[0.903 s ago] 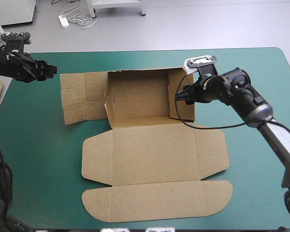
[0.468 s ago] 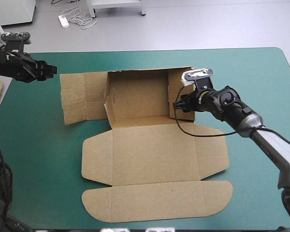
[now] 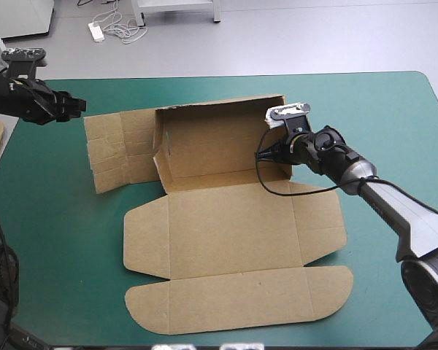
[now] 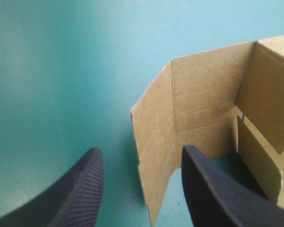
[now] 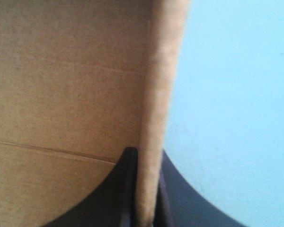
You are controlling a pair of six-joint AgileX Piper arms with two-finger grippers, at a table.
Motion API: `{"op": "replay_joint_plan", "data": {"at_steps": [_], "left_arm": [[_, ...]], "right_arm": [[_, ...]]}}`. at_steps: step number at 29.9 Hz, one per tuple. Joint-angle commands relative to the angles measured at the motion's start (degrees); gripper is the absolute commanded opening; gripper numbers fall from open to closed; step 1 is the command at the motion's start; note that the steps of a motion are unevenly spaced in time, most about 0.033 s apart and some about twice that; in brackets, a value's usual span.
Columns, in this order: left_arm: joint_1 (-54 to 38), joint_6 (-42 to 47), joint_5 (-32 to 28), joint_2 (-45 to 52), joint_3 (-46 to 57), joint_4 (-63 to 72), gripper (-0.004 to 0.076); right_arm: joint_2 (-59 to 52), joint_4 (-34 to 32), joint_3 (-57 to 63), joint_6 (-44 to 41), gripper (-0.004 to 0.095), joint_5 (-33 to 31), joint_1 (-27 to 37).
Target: Fold the box
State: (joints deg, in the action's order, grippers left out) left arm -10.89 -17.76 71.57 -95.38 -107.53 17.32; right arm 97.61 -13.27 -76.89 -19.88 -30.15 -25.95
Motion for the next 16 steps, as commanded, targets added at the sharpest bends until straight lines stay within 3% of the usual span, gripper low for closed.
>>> {"op": "replay_joint_plan", "data": {"at_steps": [1, 10, 16], "left_arm": [[0.0, 0.0, -0.1, 2.6, -1.8, 1.4, 0.0368], [0.0, 0.5, -0.1, 2.6, -1.8, 2.0, 0.0368], [0.0, 0.8, -0.1, 2.6, -1.8, 2.2, 0.0368]], "right_arm": [[-3.4, -2.1, -6.9, 1.3, -0.0019, -3.9, -0.1], [-3.2, -1.2, -22.2, 6.8, -0.0019, -26.6, 0.5], [-2.9, 10.1, -28.1, 12.3, -0.0019, -34.0, 6.5]]}}
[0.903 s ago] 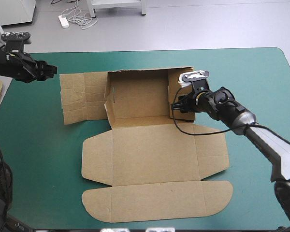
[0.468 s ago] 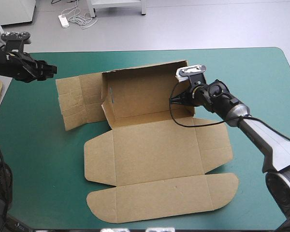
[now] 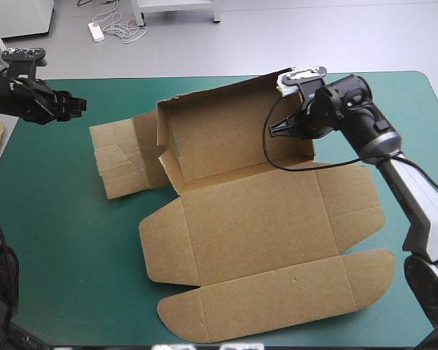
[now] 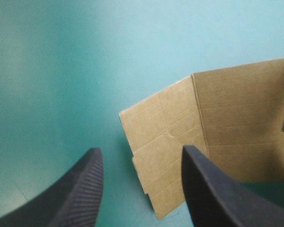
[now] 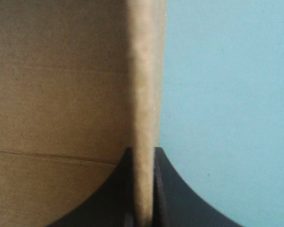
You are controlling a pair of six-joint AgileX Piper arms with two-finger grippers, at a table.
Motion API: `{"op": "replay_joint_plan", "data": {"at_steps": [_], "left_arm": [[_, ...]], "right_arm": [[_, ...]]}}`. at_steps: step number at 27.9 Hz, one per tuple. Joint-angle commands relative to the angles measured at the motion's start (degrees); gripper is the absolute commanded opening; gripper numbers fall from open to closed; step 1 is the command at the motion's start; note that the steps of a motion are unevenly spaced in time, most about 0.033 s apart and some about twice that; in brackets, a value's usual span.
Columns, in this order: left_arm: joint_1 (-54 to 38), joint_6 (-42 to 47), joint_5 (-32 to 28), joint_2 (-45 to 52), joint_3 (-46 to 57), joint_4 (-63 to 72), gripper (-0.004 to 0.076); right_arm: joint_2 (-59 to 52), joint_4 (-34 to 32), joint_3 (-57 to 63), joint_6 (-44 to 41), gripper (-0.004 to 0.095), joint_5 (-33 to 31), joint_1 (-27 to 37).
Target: Fold the box
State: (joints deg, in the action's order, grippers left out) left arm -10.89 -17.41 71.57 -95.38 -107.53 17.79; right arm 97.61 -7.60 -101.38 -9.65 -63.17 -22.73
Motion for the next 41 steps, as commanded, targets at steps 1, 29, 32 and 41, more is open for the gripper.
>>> {"op": "replay_joint_plan", "data": {"at_steps": [1, 29, 32, 41], "left_arm": [[0.0, 0.5, -0.1, 2.6, -1.8, 1.8, 0.0368], [0.0, 0.6, -0.8, 2.6, -1.8, 4.0, 0.0368], [0.0, 0.4, -0.8, 2.6, -1.8, 3.9, 0.0368], [0.0, 0.4, -0.6, 2.6, -1.8, 3.9, 0.0368]], "right_arm": [[-2.7, 5.9, -4.2, 2.1, -0.0019, -2.4, 4.6], [14.8, 15.4, -5.7, 4.9, 0.0220, -8.0, 9.8], [14.8, 15.6, -9.3, 4.9, 0.0402, -8.1, 9.8], [14.5, 16.0, -24.5, 6.6, 0.0625, -8.3, 9.8]]}}
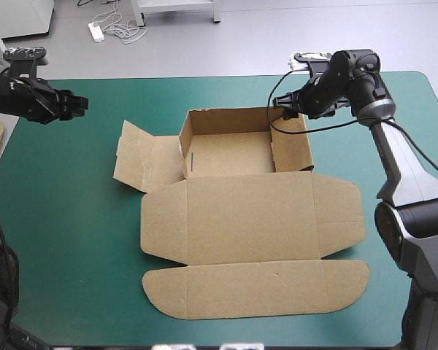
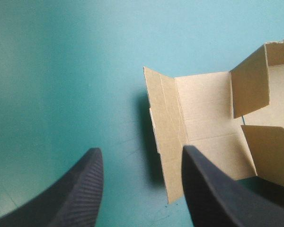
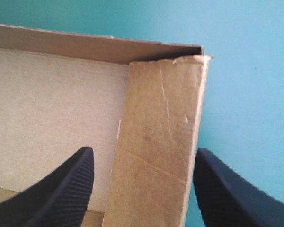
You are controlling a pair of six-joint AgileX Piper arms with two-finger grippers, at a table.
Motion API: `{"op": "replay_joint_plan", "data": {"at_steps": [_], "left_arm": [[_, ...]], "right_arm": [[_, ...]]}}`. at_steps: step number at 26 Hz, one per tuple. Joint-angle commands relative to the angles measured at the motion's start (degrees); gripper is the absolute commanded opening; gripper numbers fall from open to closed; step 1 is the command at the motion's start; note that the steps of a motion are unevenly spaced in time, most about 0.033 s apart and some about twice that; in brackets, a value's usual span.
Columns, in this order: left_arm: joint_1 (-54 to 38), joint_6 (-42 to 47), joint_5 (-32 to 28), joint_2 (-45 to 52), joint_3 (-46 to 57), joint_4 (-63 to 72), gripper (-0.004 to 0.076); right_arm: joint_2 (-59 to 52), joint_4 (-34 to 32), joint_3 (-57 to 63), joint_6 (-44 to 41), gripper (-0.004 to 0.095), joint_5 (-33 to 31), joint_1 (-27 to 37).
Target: Fold the box
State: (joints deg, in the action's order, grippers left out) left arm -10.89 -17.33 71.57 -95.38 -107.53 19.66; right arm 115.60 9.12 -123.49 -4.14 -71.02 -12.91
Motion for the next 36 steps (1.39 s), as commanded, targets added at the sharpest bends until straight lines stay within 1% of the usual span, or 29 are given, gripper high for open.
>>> {"op": "replay_joint_plan", "data": {"at_steps": [1, 3, 6, 7, 9, 15, 17, 18, 19, 21, 23, 25, 26, 31, 36], "left_arm": [[0.0, 0.3, -0.6, 2.6, -1.8, 2.1, 0.0368], [0.0, 0.3, -0.6, 2.6, -1.8, 2.1, 0.0368], [0.0, 0.1, -1.0, 2.6, -1.8, 2.1, 0.0368], [0.0, 0.1, -1.2, 2.6, -1.8, 2.1, 0.0368], [0.0, 0.1, -1.2, 2.6, -1.8, 2.1, 0.0368], [0.0, 0.1, -0.7, 2.6, -1.8, 2.1, 0.0368], [0.0, -0.2, -0.7, 2.6, -1.8, 2.1, 0.0368], [0.0, -0.2, -0.7, 2.6, -1.8, 2.1, 0.0368], [0.0, -0.2, -0.7, 2.6, -1.8, 2.1, 0.0368], [0.0, -0.2, -0.7, 2.6, -1.8, 2.1, 0.0368], [0.0, -0.3, -0.8, 2.6, -1.8, 2.1, 0.0368], [0.0, -0.3, -0.8, 2.6, -1.8, 2.1, 0.0368], [0.0, -0.3, -0.9, 2.6, -1.8, 2.1, 0.0368], [0.0, -0.3, -1.3, 2.6, -1.8, 2.1, 0.0368], [0.0, -1.1, -3.3, 2.6, -1.8, 0.8, 0.0368]], "right_arm": [[-3.5, -1.5, -2.1, 1.1, 0.0635, -0.4, 0.0], [-3.5, -2.0, -0.3, 1.1, 0.0654, -0.4, 0.0], [-3.5, -5.3, 4.2, 0.6, 0.0654, -0.4, -0.1], [-3.5, -5.4, 5.5, 0.6, 0.0654, -0.4, -0.1], [-3.3, -4.3, 7.4, 0.9, 0.0652, -0.4, -0.1], [0.6, -2.0, 7.5, 0.9, 0.0651, -0.4, -0.1], [1.4, -1.7, 7.5, 0.9, 0.0633, -0.4, -0.1], [1.7, -1.8, 7.5, 0.9, 0.0610, -0.4, -0.1], [2.0, -2.1, 7.5, 0.6, 0.0562, -0.4, -0.1], [2.2, -2.1, 7.5, 0.6, 0.0419, -0.4, -0.1], [2.2, -2.1, 7.5, 0.7, 0.0210, 0.1, -0.1], [2.2, -2.1, 7.3, 0.7, 0.0025, 0.7, -0.1], [2.2, -2.1, 6.8, 0.7, -0.0015, 0.7, -0.1], [1.7, -1.9, 2.9, 0.9, -0.0019, 0.2, -0.1], [-1.1, -1.8, -2.9, 1.1, -0.0019, -0.3, -0.1]]}}
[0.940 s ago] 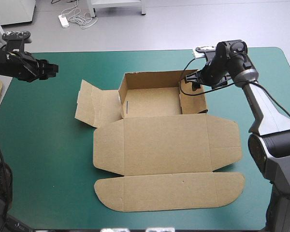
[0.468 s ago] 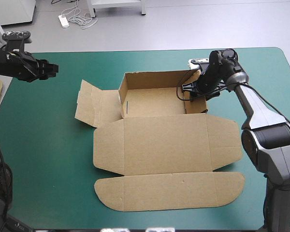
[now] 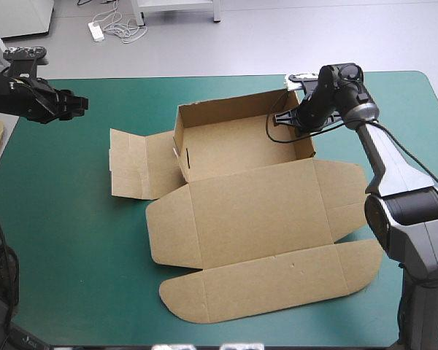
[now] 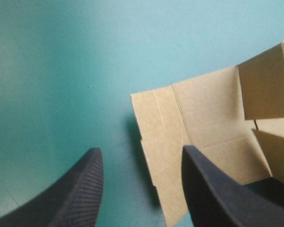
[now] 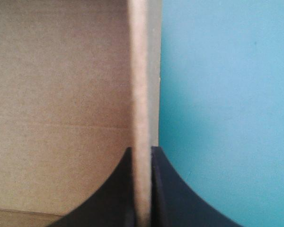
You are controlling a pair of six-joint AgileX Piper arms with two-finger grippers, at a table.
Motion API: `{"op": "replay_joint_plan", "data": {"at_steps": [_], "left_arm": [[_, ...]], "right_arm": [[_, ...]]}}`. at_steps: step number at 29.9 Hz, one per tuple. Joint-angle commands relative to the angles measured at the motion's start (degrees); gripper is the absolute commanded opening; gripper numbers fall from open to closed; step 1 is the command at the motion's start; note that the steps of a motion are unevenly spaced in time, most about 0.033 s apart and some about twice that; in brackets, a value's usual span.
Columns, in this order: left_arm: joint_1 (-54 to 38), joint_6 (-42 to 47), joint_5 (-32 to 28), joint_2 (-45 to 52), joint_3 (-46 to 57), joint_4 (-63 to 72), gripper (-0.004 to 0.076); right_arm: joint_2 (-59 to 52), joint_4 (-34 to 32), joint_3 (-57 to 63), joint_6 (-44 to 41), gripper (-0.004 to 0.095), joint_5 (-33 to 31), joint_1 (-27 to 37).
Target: Fold the box
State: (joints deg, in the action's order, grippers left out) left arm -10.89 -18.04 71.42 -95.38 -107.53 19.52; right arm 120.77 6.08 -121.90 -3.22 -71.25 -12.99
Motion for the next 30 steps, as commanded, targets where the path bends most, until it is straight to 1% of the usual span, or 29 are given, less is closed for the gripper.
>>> {"op": "replay_joint_plan", "data": {"at_steps": [1, 7, 13, 15, 16, 18, 21, 22, 24, 26, 27, 30], "left_arm": [[0.0, -0.4, -3.7, 2.6, -1.8, 0.6, 0.0368], [0.0, 0.8, -7.2, 2.6, -1.8, 0.3, 0.0368], [0.0, 1.8, -12.1, 2.6, -1.8, 0.3, 0.0358], [-0.1, 2.6, -14.7, 2.3, -1.8, 0.2, 0.0322], [-0.1, 2.8, -16.1, 2.0, -1.8, 0.2, 0.0288], [-0.1, 3.9, -18.2, 1.0, -1.8, 0.3, 0.0201], [-0.1, 4.1, -21.0, -1.6, -1.4, 1.6, 0.0015], [-0.1, 4.0, -21.9, -2.8, -1.2, 2.8, -0.0005], [-0.1, 3.4, -22.8, -5.1, -0.9, 6.9, -0.0002], [-0.1, 0.7, -22.8, -7.9, -0.9, 13.8, -0.0002], [-0.1, -1.4, -22.8, -8.9, -0.9, 17.8, -0.0002], [-0.1, -12.5, -20.6, -12.5, -0.9, 36.1, -0.0002]], "right_arm": [[-6.9, 1.3, -5.2, 0.2, -0.0019, 0.0, 0.0], [-11.9, 0.5, -9.5, 0.5, -0.0019, 0.0, 0.9], [-17.5, 1.6, -11.4, 0.6, -0.0019, 0.0, 5.3], [-19.3, 2.8, -11.4, 1.0, -0.0019, 0.0, 7.6], [-20.1, 3.7, -11.4, 1.2, -0.0019, 0.0, 8.8], [-21.6, 6.0, -11.4, 2.0, -0.0019, 0.0, 11.1], [-23.2, 11.4, -11.4, 3.7, -0.0019, 0.0, 14.9], [-23.6, 13.8, -11.4, 4.7, -0.0019, 0.0, 16.1], [-24.0, 17.9, -11.4, 5.6, -0.0019, 0.0, 18.1], [-24.2, 21.8, -11.4, 7.1, -0.0019, 0.0, 19.7], [-24.2, 23.1, -11.4, 7.6, -0.0019, 0.0, 20.1], [-24.2, 25.6, -11.4, 9.0, -0.0019, -0.1, 20.3]]}}
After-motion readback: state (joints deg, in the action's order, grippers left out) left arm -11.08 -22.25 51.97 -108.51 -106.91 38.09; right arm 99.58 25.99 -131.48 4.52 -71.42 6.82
